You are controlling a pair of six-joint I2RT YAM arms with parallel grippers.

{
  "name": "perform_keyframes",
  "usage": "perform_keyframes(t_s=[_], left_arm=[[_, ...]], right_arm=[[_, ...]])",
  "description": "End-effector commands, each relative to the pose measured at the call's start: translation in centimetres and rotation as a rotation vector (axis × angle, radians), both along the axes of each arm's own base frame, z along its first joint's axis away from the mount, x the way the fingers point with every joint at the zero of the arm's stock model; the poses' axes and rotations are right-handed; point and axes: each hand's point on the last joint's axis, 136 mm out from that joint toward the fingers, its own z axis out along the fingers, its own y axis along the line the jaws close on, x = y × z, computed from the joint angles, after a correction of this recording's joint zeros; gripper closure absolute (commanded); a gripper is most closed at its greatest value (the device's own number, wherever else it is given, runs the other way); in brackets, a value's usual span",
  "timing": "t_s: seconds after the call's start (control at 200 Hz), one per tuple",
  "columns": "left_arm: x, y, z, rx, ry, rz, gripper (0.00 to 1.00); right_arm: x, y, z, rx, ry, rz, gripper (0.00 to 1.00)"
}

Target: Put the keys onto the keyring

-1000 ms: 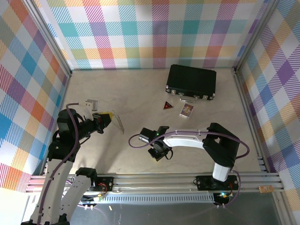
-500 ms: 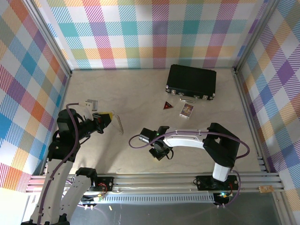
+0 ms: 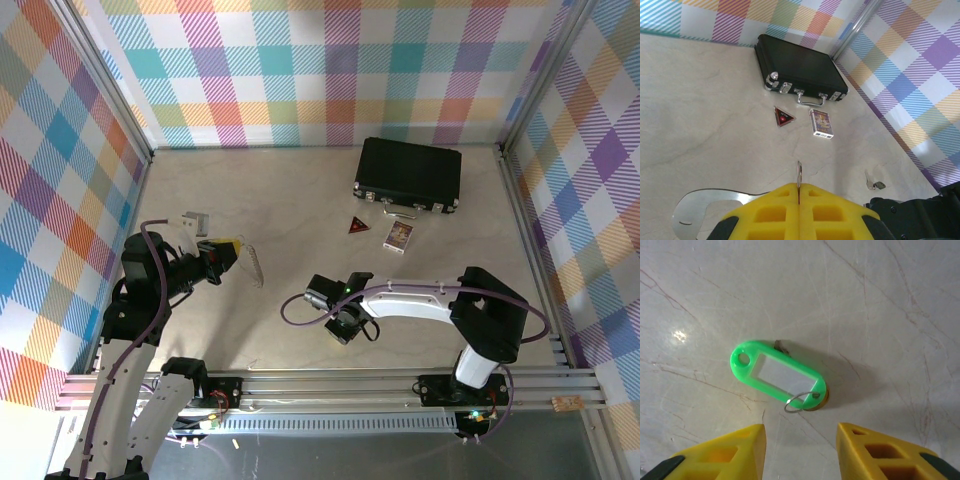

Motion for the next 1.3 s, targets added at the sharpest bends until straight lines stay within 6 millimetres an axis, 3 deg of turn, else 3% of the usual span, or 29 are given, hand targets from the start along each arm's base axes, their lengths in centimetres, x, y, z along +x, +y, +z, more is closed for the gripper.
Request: perform_keyframes(t_s=[0.0, 0.19, 0.38, 0.675, 1.095, 1.295], left_arm=[[-0.1, -0.1, 0.8, -0.021, -0.033, -0.011, 1.0], [-0.1, -0.1, 0.7, -0.023, -0.031, -0.011, 1.0], [-0.1, -0.1, 0.8, -0.022, -0.032, -0.011, 1.0], [-0.1, 0.0, 0.7, -0.022, -0.033, -0.008, 1.0], [-0.2, -0.1, 0.8, -0.027, -0.034, -0.009, 1.0], [-0.3, -0.2, 0.9, -0.035, -0.036, -0.017, 1.0]], right_arm=[[0.2, 0.4, -0.4, -0.001, -0.03, 0.038, 0.58], [0.4, 1.4, -1.0, -0.006, -0.037, 0.056, 0.59], [0.7, 0.8, -1.3, -0.05, -0.061, 0.061, 0.62], [1.1, 0.7, -1.2, -0.057, -0.082, 0.065, 0.77], [0.7, 0.8, -0.2, -0.008, -0.085, 0.084, 0.97], [-0.4, 1.8, 1.5, 0.123, -0.064, 0.145, 1.0]])
